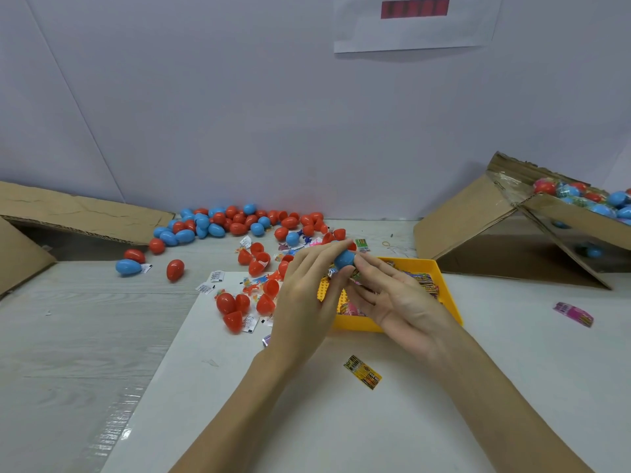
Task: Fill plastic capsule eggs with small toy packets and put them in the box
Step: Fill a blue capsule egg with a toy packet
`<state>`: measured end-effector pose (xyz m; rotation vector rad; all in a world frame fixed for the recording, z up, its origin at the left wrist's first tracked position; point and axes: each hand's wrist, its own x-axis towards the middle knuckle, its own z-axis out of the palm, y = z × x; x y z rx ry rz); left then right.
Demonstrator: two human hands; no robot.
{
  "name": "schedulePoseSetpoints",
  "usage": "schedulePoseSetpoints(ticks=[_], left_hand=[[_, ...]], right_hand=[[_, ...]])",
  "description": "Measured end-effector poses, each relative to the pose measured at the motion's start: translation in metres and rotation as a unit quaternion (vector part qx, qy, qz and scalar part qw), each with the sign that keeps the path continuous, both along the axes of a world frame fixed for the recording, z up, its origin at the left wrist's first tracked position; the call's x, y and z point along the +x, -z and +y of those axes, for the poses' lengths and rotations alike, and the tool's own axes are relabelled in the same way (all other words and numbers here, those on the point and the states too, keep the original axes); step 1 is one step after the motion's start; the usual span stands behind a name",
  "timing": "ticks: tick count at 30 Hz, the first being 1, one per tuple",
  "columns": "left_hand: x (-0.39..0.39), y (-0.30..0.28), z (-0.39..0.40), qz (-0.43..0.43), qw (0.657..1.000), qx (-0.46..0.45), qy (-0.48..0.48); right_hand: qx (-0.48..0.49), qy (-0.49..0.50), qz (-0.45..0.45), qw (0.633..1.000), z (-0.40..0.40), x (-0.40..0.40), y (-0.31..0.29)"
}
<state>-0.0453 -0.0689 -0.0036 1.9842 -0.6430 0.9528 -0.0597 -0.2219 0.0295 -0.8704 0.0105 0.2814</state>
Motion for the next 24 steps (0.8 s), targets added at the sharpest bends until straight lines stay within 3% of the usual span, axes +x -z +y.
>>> schedulePoseSetpoints(ticks=[8, 14, 24], left_hand=[[-0.0008, -0.0015, 0.0006, 0.030, 0.998, -0.039, 0.048], [-0.0019, -0.0007, -0.0003, 0.074, 0.991, -0.071, 0.081], [-0.0066, -0.0002, -0.0028, 0.072, 0.991, -0.087, 0.075]], right_hand=[[0.065, -0.020, 0.064, 0.996, 0.0074, -0.0022, 0.0025], [0.053, -0.005, 0.064, 0.997, 0.0077, -0.0011, 0.0048], [0.007, 0.010, 0.058, 0.998, 0.0063, -0.0003, 0.0064]])
